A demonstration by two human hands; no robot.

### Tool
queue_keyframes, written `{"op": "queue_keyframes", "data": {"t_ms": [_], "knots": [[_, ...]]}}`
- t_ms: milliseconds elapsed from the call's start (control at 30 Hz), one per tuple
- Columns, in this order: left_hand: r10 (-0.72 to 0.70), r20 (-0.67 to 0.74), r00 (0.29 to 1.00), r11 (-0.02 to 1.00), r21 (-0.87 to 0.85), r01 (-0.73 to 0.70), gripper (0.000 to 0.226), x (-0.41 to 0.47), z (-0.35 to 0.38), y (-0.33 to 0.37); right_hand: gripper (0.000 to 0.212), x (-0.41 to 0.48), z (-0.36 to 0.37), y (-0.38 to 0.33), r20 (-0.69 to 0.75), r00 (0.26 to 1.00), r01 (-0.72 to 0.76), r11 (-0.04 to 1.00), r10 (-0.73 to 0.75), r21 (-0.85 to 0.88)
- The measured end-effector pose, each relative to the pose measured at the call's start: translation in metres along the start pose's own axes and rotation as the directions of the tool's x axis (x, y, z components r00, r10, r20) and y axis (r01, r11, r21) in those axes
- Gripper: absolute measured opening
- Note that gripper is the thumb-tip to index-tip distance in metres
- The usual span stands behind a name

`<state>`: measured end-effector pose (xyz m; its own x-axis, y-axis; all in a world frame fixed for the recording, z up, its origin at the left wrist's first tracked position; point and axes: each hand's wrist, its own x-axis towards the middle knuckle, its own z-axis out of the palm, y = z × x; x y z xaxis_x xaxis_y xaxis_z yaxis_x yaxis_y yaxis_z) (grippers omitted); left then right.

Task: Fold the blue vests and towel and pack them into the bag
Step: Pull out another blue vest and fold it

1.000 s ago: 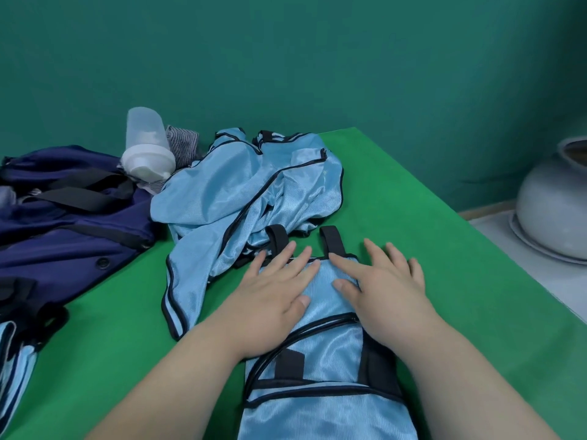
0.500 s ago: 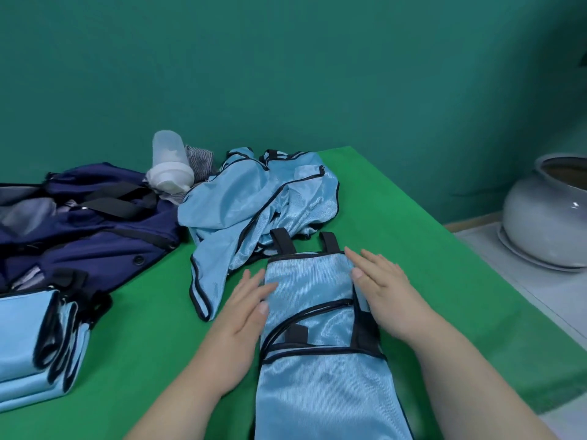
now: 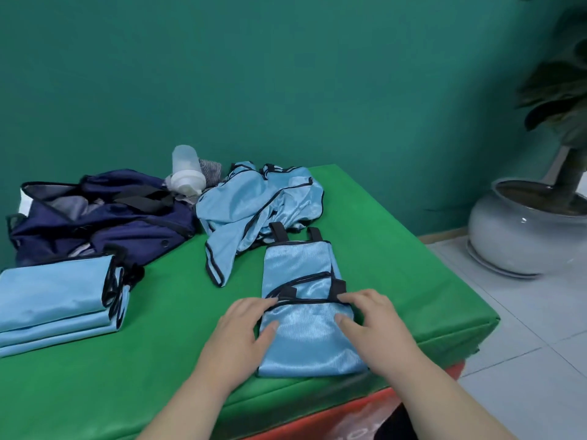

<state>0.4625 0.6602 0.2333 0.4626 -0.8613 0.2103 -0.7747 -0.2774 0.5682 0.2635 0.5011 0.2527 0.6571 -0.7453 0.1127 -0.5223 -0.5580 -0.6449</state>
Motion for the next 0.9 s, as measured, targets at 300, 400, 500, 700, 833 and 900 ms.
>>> {"op": "queue_keyframes", "data": {"t_ms": [300, 400, 500, 700, 833, 900], "knots": [[-0.023, -0.029, 0.999, 0.998, -0.055, 0.022, 0.024, 0.003, 0.000, 0.002, 0.042, 0.004, -0.001, -0.001, 0.038, 0.999, -0.003, 0.987, 0.009, -0.158], [-0.050, -0.010, 0.999, 0.998, -0.044, 0.049, 0.012, 0.008, 0.000, 0.003, 0.036, 0.009, 0.001, -0.001, 0.029, 0.999, 0.020, 0.981, -0.014, -0.194], [-0.094, 0.001, 0.996, 0.994, -0.051, 0.094, 0.013, 0.011, -0.002, 0.007, 0.029, 0.014, 0.004, -0.002, 0.041, 0.998, 0.059, 0.967, -0.050, -0.247], [-0.103, -0.074, 0.992, 0.993, 0.049, 0.107, 0.021, 0.008, -0.007, 0.018, 0.021, 0.011, 0.002, -0.004, -0.006, 0.994, 0.105, 0.981, -0.107, -0.165], [-0.199, -0.124, 0.972, 0.967, -0.186, 0.174, 0.022, 0.002, -0.014, 0.024, 0.019, 0.009, 0.001, -0.004, -0.033, 0.994, 0.103, 0.993, -0.105, -0.058], [-0.268, -0.140, 0.953, 0.923, -0.322, 0.212, 0.021, 0.002, -0.019, 0.027, 0.021, 0.009, 0.000, -0.004, -0.050, 0.994, 0.102, 0.994, -0.100, 0.044]]}}
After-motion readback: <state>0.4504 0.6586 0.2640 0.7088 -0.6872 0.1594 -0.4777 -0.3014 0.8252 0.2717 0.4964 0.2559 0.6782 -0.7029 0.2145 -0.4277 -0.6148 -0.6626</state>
